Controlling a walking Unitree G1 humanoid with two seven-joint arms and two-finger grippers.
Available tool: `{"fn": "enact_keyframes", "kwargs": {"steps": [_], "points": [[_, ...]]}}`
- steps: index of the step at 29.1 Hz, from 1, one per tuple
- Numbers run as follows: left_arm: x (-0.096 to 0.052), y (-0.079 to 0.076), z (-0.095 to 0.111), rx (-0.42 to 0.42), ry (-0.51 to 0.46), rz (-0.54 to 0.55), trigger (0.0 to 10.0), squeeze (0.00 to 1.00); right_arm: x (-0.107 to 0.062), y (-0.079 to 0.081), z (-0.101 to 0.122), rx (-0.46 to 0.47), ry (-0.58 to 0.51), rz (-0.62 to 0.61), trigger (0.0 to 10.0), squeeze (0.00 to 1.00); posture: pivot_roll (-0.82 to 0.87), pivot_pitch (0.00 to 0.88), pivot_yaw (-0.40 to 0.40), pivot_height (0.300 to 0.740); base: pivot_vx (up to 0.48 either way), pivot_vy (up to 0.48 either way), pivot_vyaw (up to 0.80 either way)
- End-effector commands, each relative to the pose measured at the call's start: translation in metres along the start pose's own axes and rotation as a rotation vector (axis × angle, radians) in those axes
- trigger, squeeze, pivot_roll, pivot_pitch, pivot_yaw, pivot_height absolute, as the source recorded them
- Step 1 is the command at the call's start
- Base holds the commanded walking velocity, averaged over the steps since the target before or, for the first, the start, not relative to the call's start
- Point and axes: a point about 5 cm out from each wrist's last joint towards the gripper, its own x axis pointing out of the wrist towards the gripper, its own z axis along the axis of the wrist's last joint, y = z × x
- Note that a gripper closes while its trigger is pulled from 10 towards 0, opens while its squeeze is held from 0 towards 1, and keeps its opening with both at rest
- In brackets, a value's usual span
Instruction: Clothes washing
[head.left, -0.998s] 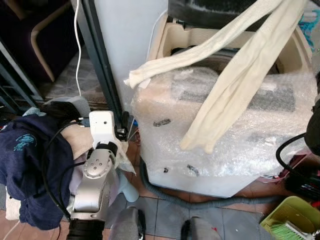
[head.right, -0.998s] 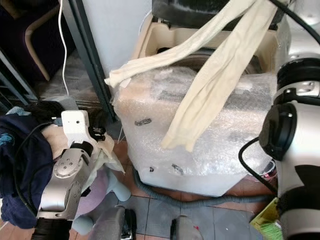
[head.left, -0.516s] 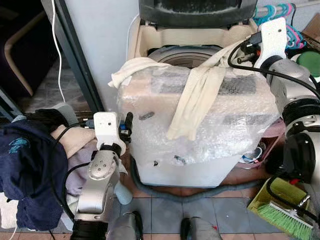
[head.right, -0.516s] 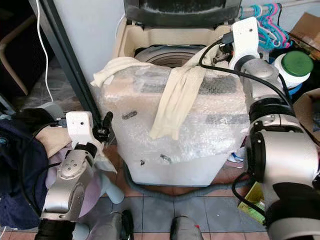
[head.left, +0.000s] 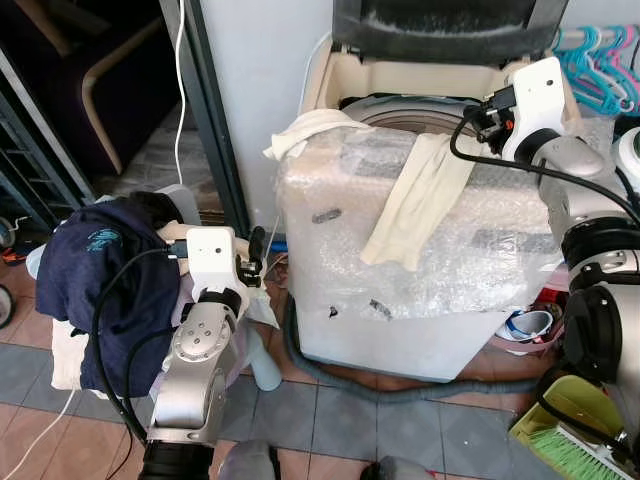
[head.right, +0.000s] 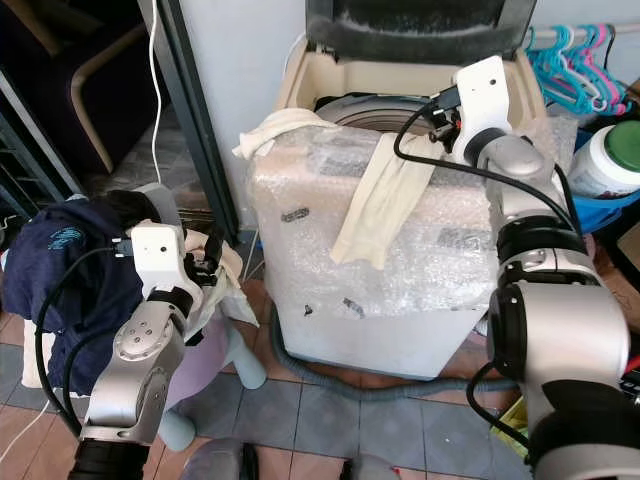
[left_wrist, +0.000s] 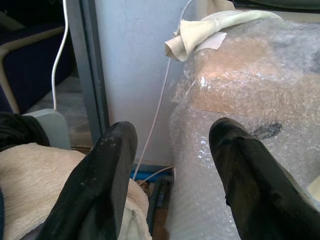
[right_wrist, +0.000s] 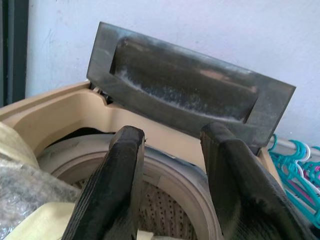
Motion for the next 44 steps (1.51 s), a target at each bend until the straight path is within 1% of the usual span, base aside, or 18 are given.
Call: {"fn": "enact_keyframes", "kwargs": {"steps": [1, 8, 12, 15, 17, 19, 22, 23, 24, 25, 26, 29, 32, 35, 38, 42, 43, 44], "points": [[-0.002, -0.004, 0.002, 0.011, -0.013, -0.022, 10.0, 0.0, -0.006, -0.004, 0.005, 0.026, -0.079, -0.016, 10.0, 1.0, -0.03, 0.066, 0.023, 0.74, 0.472, 0.0, 0.0], [-0.002, -0.004, 0.0, -0.007, -0.006, -0.03, 10.0, 0.0, -0.025, 0.009, -0.016, 0.016, -0.081, 0.044, 10.0, 1.0, -0.05, 0.069, 0.029, 0.74, 0.478, 0.0, 0.0], [0.0, -0.004, -0.003, -0.002, 0.019, -0.012, 10.0, 0.0, -0.04, 0.014, -0.031, 0.061, -0.056, 0.041, 10.0, 1.0, -0.05, 0.07, 0.038, 0.74, 0.312, 0.0, 0.0], [-0.001, -0.004, -0.004, 0.007, 0.028, 0.005, 10.0, 0.0, -0.05, 0.027, -0.043, 0.071, 0.018, 0.154, 10.0, 1.0, -0.05, 0.07, 0.041, 0.74, 0.0, 0.0, 0.0], [-0.002, -0.002, -0.009, 0.022, 0.055, 0.022, 10.0, 0.0, -0.057, 0.033, -0.056, 0.026, 0.104, 0.202, 10.0, 1.0, -0.05, 0.069, 0.04, 0.74, 0.0, 0.0, 0.0], [-0.004, 0.0, -0.013, 0.036, 0.073, 0.021, 10.0, 0.0, -0.061, 0.032, -0.068, 0.046, 0.177, 0.186, 10.0, 1.0, -0.04, 0.068, 0.037, 0.74, 0.0, 0.0, 0.0], [-0.008, 0.003, -0.018, 0.052, 0.097, 0.025, 10.0, 0.0, -0.068, 0.035, -0.072, 0.022, 0.197, 0.211, 10.0, 1.0, -0.04, 0.068, 0.036, 0.74, 0.0, 0.0, 0.0], [-0.009, 0.004, -0.019, 0.055, 0.104, 0.027, 10.0, 0.0, -0.071, 0.036, -0.073, 0.024, 0.207, 0.231, 10.0, 0.93, -0.04, 0.067, 0.034, 0.74, 0.0, 0.0, 0.0], [-0.011, 0.005, -0.02, 0.059, 0.111, 0.031, 10.0, 0.0, -0.075, 0.038, -0.074, 0.039, 0.223, 0.256, 10.0, 0.62, -0.04, 0.066, 0.033, 0.74, 0.0, 0.0, 0.0], [-0.011, 0.005, -0.02, 0.059, 0.111, 0.031, 10.0, 0.0, -0.075, 0.038, -0.074, 0.039, 0.223, 0.256, 10.0, 0.62, -0.04, 0.066, 0.033, 0.74, 0.0, 0.0, 0.0], [-0.013, 0.007, -0.022, 0.064, 0.12, 0.037, 10.0, 0.0, -0.08, 0.039, -0.071, 0.041, 0.226, 0.316, 10.0, 0.0, -0.04, 0.065, 0.033, 0.74, 0.0, 0.0, 0.0], [-0.014, 0.007, -0.023, 0.071, 0.124, 0.039, 10.0, 0.0, -0.084, 0.036, -0.065, 0.033, 0.189, 0.372, 10.0, 0.0, -0.04, 0.063, 0.032, 0.74, 0.0, 0.0, 0.0], [-0.016, 0.007, -0.02, 0.161, 0.08, 0.026, 10.0, 0.0, -0.088, 0.021, -0.051, 0.054, 0.142, 0.435, 10.0, 0.0, -0.04, 0.06, 0.031, 0.74, 0.0, 0.0, 0.0], [-0.019, 0.007, -0.019, 0.193, 0.065, 0.018, 10.0, 0.0, -0.09, 0.015, -0.046, 0.057, 0.135, 0.453, 10.0, 0.0, -0.04, 0.061, 0.031, 0.74, 0.0, 0.0, 0.0], [-0.022, 0.011, -0.022, 0.191, 0.081, 0.027, 10.0, 0.0, -0.097, 0.009, -0.038, 0.072, 0.13, 0.507, 10.0, 0.0, -0.04, 0.063, 0.03, 0.74, 0.0, 0.0, 0.0], [-0.022, 0.011, -0.023, 0.191, 0.084, 0.027, 10.0, 0.0, -0.1, 0.012, -0.039, 0.103, 0.156, 0.554, 10.0, 0.0, -0.04, 0.066, 0.03, 0.74, 0.0, 0.0, 0.0], [-0.022, 0.008, -0.022, 0.19, 0.083, 0.021, 10.0, 0.0, -0.106, 0.024, -0.045, 0.125, 0.188, 0.643, 10.0, 0.0, -0.04, 0.067, 0.025, 0.74, 0.0, 0.0, 0.0], [-0.022, 0.008, -0.022, 0.19, 0.083, 0.021, 10.0, 0.0, -0.106, 0.024, -0.045, 0.125, 0.188, 0.643, 10.0, 0.0, -0.04, 0.067, 0.025, 0.74, 0.0, 0.0, 0.0]]}}
